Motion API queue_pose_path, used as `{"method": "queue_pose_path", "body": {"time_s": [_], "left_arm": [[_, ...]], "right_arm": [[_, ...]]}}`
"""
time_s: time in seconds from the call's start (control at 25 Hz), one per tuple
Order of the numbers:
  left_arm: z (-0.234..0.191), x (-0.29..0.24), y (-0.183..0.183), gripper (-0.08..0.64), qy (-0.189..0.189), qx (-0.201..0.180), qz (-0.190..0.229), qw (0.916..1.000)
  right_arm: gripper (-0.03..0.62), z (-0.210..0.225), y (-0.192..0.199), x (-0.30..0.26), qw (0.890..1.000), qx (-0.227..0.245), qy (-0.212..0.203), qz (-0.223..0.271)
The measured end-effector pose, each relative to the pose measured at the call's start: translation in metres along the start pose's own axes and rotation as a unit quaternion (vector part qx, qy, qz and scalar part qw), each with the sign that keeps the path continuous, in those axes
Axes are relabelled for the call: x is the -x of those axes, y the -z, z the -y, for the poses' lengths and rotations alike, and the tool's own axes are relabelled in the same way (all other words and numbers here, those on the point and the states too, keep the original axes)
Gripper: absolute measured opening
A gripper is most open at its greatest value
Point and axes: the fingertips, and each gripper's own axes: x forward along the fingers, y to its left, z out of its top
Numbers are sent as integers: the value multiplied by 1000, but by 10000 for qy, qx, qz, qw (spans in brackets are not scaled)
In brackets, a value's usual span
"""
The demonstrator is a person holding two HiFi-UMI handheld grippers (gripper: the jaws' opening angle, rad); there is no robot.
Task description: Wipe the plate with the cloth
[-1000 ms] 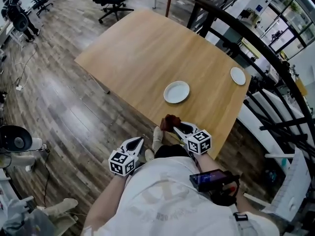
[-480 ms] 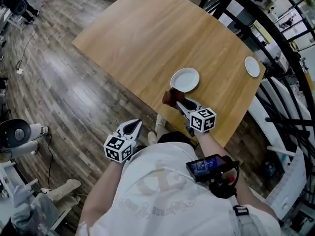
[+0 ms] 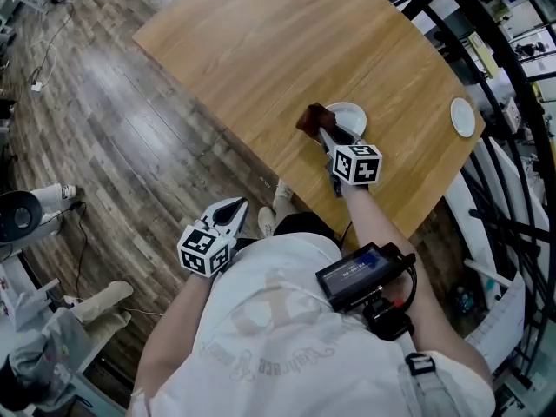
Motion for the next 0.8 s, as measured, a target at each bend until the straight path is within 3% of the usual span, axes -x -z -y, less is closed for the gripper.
{"method": "queue_pose_path", "body": {"time_s": [0.36, 0.8], "left_arm": [[10, -5, 4, 12, 42, -29, 43, 10000], [32, -20, 3, 12, 335, -218, -48, 9992]], "right_arm": [[123, 5, 19, 6, 9980, 439, 165, -424], [123, 41, 37, 55, 9973, 324, 531, -401]]}}
